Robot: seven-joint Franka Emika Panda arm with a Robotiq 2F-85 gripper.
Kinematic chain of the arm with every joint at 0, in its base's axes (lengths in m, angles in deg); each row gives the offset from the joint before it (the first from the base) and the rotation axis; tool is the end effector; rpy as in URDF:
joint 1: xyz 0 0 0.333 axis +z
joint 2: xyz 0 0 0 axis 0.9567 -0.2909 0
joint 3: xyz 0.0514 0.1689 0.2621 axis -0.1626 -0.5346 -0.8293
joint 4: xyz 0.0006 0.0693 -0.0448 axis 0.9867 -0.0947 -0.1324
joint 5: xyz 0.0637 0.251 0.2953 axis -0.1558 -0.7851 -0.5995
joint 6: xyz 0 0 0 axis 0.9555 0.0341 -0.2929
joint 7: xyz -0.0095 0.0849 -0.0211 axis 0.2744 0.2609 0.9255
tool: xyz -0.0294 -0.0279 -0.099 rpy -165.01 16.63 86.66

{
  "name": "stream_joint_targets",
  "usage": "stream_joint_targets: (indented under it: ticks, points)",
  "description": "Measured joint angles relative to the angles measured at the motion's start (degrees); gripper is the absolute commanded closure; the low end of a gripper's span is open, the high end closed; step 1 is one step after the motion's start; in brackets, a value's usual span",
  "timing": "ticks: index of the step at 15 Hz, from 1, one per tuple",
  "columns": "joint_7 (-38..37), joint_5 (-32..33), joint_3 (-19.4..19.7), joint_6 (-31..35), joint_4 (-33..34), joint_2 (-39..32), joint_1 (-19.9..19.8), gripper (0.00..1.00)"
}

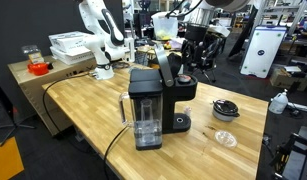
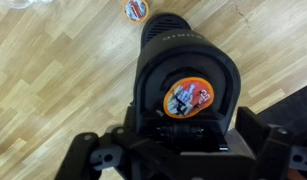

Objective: Remove the capsule coffee from the coffee maker and place it on the table

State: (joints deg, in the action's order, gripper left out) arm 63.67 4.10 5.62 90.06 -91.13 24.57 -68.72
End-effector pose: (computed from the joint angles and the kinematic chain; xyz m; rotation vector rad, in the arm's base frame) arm 0.5916 0.1322 0.4152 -2.6123 -1.5644 -0.2394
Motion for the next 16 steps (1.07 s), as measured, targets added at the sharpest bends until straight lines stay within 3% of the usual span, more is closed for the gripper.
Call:
stream_joint_targets:
  ticks: [16]
  points:
    - [1.54, -1.73, -0.95, 0.02, -1.0, -2.41, -0.06, 0.0]
